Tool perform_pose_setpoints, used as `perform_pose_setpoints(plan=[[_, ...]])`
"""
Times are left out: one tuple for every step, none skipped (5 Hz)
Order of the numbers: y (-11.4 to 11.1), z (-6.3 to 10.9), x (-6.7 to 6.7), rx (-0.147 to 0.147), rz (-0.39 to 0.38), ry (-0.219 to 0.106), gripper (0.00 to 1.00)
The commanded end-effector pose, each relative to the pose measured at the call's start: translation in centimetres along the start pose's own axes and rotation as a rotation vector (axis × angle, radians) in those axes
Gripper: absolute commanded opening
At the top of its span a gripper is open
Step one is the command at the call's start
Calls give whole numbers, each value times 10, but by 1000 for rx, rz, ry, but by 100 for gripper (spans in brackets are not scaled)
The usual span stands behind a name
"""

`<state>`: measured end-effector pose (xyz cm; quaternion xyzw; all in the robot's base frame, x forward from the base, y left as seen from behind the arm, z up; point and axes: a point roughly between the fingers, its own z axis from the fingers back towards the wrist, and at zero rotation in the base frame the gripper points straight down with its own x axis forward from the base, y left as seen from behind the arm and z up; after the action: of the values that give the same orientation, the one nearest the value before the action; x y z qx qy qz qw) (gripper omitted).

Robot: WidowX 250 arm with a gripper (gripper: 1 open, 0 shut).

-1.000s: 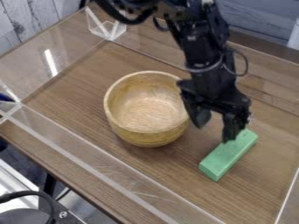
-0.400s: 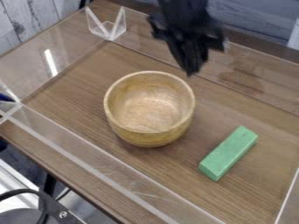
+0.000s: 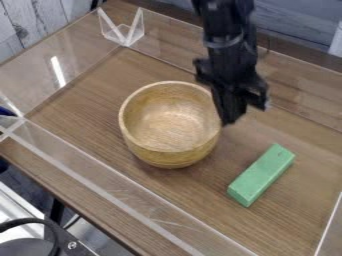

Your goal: Remove the green block from inside the brown bowl and put it on the table

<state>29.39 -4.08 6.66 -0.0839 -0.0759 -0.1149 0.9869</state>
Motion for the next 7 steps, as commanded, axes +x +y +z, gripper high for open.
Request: perform_pose_setpoints(plan=[[9,-14,1,43,-2,6,100],[17,-33,-5,75,11,36,0],[12,-34,0,71,-4,50,0],[9,-31,1,66,-8,63,0],[7,-33,0,30,12,79,0],[5,-33,-2,-4,33,90,0],[1,-33,-4,17,33,80,0]])
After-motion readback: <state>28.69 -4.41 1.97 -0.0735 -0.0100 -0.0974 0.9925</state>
